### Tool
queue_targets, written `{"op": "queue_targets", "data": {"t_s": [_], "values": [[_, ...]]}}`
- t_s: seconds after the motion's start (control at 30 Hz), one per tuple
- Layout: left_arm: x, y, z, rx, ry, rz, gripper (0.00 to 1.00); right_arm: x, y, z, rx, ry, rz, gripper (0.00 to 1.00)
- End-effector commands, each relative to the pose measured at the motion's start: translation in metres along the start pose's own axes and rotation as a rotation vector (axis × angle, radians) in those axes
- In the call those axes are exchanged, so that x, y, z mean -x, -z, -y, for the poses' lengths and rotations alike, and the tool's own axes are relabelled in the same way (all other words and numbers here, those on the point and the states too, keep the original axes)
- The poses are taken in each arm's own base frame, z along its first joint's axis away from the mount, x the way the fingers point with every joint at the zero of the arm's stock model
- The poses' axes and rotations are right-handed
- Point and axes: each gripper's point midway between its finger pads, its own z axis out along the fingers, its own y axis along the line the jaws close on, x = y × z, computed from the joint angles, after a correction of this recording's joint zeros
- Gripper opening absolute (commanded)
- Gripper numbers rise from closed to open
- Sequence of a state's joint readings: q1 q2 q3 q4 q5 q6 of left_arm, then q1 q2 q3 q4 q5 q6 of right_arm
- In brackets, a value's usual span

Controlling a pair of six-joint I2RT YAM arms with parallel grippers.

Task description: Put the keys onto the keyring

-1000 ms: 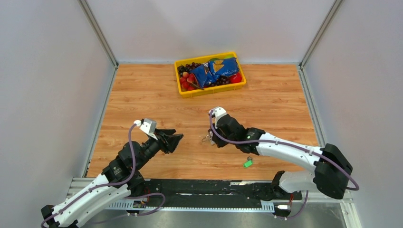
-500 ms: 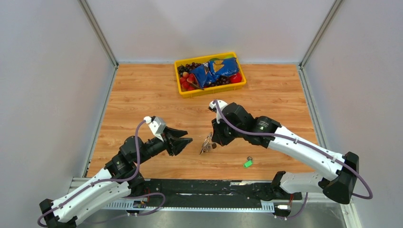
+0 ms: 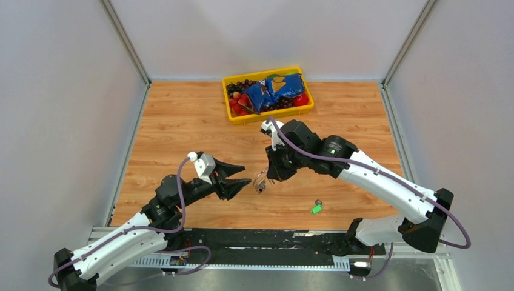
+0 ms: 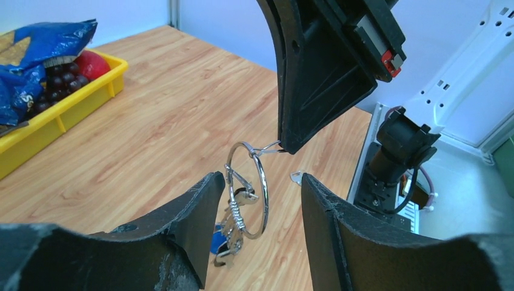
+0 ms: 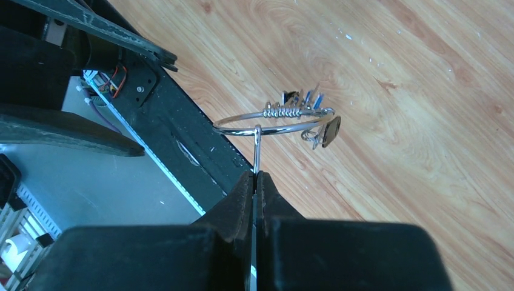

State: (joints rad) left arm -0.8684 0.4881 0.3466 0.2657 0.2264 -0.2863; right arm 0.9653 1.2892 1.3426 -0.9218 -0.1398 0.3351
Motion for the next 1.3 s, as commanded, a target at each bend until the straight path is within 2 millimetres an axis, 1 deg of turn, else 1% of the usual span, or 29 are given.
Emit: {"op": "queue_targets", "data": {"t_s": [0.0,0.13,0.3,0.4,0.57,0.73,0.97,1.13,1.27], "values": [[0.020,-0.003,0.002,-0.026,-0.081,0.101,0.61,0.020,0.014,-0.016,0.045,-0.020,0.036,0.00],[0.017,-0.004,0.004,-0.044,-0.107,0.106,0.65,0.026,0.013,-0.017,0.036,-0.025,0.040,0.00],[0.010,-0.009,0.003,-0.060,-0.135,0.088,0.65,0.035,0.011,-0.024,0.056,-0.022,0.037,0.00],[0.003,-0.013,0.000,-0.053,-0.149,0.065,0.65,0.039,0.010,-0.029,0.073,-0.017,0.034,0.00],[0.001,-0.018,0.001,-0.072,-0.183,0.057,0.65,0.041,0.008,-0.035,0.095,-0.011,0.019,0.00],[-0.002,-0.022,0.000,-0.070,-0.214,0.048,0.64,0.045,0.005,-0.042,0.121,-0.005,0.007,0.00],[0.003,-0.024,-0.011,-0.014,-0.264,0.098,0.61,0.045,0.003,-0.050,0.157,0.001,-0.021,0.00],[-0.002,-0.029,-0.014,-0.005,-0.292,0.087,0.59,0.046,0.005,-0.057,0.185,-0.003,-0.032,0.00],[-0.006,-0.034,-0.014,-0.011,-0.294,0.074,0.55,0.047,0.004,-0.058,0.187,-0.004,-0.042,0.00]]}}
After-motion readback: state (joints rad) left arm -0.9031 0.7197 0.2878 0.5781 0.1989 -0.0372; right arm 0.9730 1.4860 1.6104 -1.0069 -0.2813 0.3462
